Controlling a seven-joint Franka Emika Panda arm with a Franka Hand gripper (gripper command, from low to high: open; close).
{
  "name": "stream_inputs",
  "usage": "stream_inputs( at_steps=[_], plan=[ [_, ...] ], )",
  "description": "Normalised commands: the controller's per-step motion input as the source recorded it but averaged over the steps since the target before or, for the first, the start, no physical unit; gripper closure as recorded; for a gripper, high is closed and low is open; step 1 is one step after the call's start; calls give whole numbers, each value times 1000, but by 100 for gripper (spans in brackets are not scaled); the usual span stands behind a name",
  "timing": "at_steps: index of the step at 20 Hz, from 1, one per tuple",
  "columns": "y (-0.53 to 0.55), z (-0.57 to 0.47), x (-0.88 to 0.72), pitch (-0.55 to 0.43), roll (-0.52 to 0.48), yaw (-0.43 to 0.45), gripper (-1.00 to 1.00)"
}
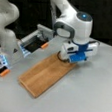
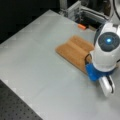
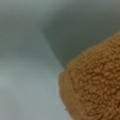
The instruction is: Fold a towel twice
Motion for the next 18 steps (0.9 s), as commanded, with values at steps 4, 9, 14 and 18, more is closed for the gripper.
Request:
stream_inputs(
  at_steps=[4,9,14,18],
  plan=[
    [56,-73,13,44,-198,-44,-100],
    [32,-73,-50,40,-219,-50,-100],
    [-11,-130,-40,16,-235,-23,-100],
    [-14,-172,-2,-22,-259,-43,-100]
  ],
)
